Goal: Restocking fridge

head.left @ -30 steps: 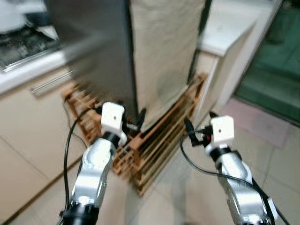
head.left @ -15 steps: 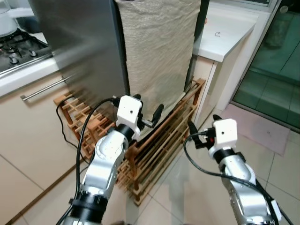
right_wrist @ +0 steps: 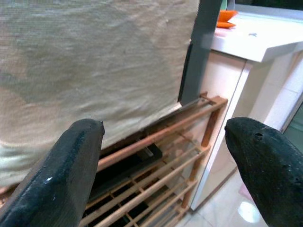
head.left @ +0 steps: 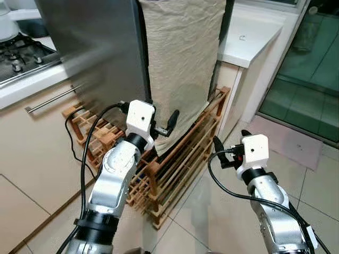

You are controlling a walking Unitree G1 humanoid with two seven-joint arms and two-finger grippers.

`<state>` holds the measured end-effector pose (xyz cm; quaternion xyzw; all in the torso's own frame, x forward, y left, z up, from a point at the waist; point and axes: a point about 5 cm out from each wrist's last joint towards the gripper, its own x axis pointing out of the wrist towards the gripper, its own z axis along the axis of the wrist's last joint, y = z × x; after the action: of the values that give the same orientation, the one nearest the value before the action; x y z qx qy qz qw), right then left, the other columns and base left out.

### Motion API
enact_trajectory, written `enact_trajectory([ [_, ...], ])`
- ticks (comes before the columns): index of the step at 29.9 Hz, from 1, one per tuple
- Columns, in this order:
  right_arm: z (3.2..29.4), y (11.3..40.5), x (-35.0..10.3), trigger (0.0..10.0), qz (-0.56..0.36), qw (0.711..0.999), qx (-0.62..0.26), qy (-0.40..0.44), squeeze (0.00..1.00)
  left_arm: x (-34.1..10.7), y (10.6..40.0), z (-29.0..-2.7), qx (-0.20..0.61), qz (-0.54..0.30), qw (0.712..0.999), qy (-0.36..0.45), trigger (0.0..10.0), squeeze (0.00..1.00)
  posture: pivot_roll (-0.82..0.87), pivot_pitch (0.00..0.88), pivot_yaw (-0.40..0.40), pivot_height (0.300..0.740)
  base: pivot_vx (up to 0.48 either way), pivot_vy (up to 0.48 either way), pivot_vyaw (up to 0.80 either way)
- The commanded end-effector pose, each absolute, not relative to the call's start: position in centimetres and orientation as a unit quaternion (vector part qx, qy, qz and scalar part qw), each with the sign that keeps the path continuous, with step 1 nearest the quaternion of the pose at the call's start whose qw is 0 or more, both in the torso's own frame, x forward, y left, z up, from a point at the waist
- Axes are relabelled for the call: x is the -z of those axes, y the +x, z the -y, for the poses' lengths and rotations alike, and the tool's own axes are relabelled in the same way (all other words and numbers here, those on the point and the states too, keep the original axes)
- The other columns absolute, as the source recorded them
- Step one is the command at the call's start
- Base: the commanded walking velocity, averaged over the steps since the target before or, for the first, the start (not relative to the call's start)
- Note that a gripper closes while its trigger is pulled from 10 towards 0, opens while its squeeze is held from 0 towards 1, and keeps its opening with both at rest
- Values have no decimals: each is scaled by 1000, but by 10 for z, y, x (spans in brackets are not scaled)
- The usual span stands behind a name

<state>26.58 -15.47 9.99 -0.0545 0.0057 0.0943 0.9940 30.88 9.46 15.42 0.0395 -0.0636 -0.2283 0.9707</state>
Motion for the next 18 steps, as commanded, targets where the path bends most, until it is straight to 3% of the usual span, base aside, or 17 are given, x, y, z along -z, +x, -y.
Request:
enact_trajectory([
  [1,158,268,-101,10000,-7,994,-90,-55,0,-154,314,-92,228,57,971,51,10000,0,-79,11,30,730,0,0,0],
  [18,164,266,-100,10000,-11,995,-79,-57,0,-144,323,-95,205,22,976,69,10000,0,-91,28,30,730,0,0,0],
])
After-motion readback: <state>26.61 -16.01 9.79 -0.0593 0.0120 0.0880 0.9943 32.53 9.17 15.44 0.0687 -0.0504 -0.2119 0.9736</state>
